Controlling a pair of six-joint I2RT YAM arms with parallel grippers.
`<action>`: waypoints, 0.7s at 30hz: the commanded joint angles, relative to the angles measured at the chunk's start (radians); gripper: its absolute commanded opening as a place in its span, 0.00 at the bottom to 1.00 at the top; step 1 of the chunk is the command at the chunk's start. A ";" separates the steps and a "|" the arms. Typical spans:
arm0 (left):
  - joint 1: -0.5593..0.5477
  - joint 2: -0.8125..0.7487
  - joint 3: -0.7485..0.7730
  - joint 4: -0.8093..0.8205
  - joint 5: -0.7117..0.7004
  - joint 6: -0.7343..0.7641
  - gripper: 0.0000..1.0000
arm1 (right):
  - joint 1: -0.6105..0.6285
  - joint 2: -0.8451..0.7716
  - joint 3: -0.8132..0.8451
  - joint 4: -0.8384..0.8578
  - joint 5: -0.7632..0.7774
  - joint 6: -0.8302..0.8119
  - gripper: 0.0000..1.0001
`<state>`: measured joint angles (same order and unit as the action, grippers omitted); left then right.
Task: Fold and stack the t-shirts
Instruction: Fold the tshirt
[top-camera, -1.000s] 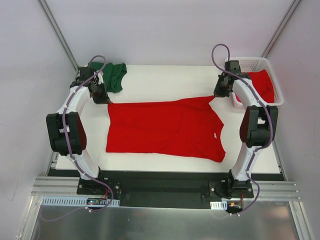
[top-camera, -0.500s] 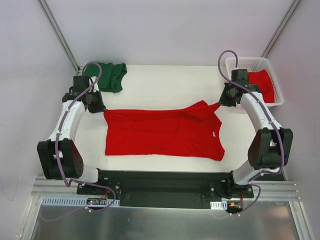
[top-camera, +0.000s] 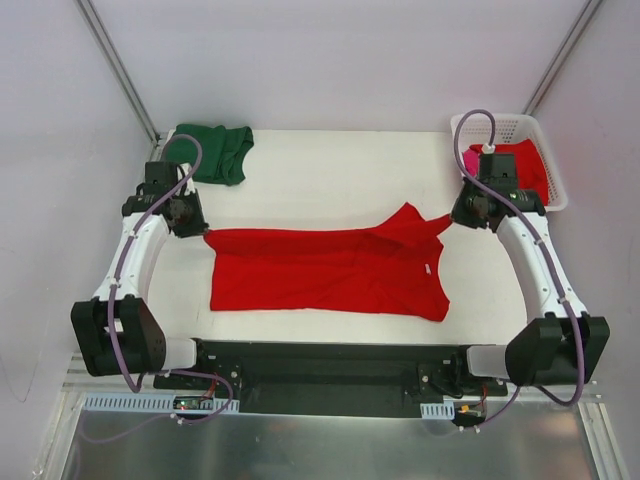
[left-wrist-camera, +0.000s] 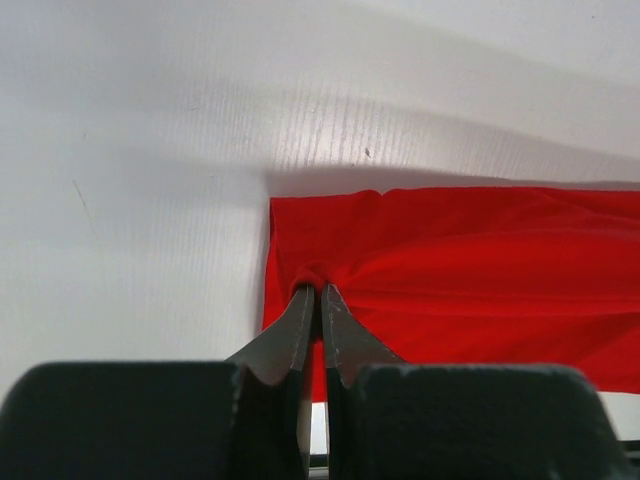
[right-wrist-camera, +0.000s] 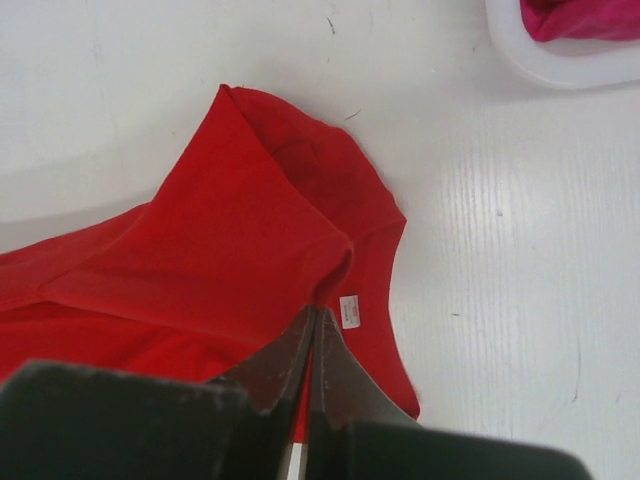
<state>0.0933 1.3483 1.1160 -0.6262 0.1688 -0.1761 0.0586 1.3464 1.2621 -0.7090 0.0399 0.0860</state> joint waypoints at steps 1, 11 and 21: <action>0.008 -0.070 -0.022 -0.036 -0.070 0.010 0.00 | -0.008 -0.098 -0.043 -0.063 -0.021 0.009 0.01; 0.008 -0.141 -0.070 -0.079 -0.129 0.007 0.00 | -0.008 -0.253 -0.174 -0.127 -0.063 0.035 0.01; 0.008 -0.138 -0.082 -0.106 -0.161 0.007 0.00 | -0.008 -0.371 -0.175 -0.256 -0.092 0.037 0.01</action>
<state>0.0933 1.2289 1.0424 -0.6991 0.0597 -0.1757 0.0574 1.0306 1.0702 -0.8871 -0.0372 0.1116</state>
